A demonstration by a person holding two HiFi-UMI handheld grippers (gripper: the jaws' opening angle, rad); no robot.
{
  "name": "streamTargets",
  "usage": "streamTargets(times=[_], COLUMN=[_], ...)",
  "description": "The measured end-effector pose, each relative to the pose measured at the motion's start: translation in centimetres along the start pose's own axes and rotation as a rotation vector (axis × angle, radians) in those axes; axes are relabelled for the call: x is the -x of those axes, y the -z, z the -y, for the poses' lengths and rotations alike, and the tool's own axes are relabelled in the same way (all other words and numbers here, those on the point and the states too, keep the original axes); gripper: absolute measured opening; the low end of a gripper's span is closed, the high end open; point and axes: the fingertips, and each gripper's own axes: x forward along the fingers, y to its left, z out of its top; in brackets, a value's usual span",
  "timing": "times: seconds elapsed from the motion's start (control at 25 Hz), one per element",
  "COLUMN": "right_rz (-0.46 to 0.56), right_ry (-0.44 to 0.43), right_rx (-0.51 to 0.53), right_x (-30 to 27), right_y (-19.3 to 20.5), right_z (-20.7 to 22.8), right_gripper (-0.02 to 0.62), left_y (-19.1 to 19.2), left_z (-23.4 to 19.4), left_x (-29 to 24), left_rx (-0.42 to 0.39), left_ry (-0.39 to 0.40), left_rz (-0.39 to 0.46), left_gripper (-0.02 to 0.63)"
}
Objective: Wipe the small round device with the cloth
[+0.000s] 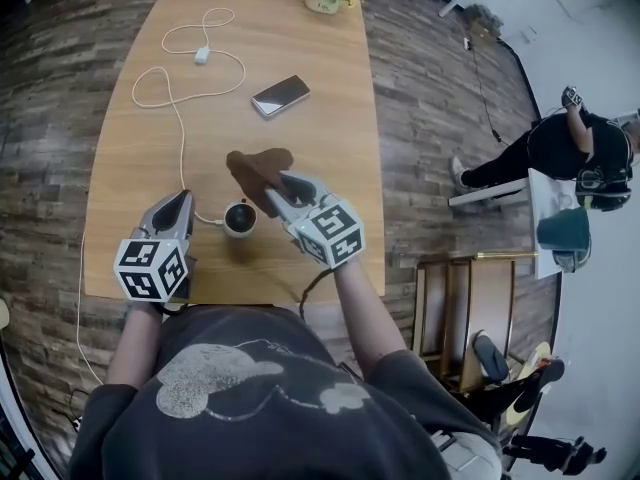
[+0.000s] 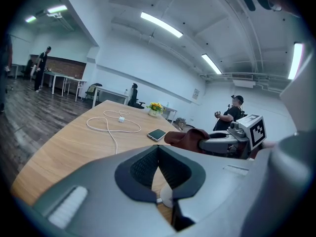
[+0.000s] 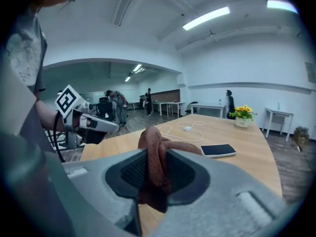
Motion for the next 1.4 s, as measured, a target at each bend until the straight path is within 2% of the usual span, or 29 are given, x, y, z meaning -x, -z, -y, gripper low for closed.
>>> streamTargets(times=[0.16,0.36,0.72,1.16,1.4], right_rz=[-0.089,-0.147,-0.182,-0.324,-0.338], right_ry=[-0.088,-0.098,-0.193,-0.265,-0.25], right_rx=[0.06,0.057,0.077,0.1,0.088], right_x=[-2.0,-3.6,-5.6,-7.6,-7.8], right_y=[0.8,2.3,3.9,7.3,8.7], right_z=[-1.8,-1.8,-1.8,-1.7,-1.5], right_gripper=[0.083,0.083,0.083,0.083,0.083], left_y=[-0.1,0.2,0.7,1.5,2.0], left_z=[-0.6,-1.3,-2.1,-2.5,-2.4], left_x=[0.2,0.1,-1.0,-2.3,-2.3], left_rx=[0.004,0.018,0.047,0.069,0.061], left_ry=[-0.005,-0.012,-0.012,-0.016,-0.027], left_rz=[-0.003,-0.011,-0.039,-0.075,-0.089], left_gripper=[0.018,0.019,0.018,0.018,0.018])
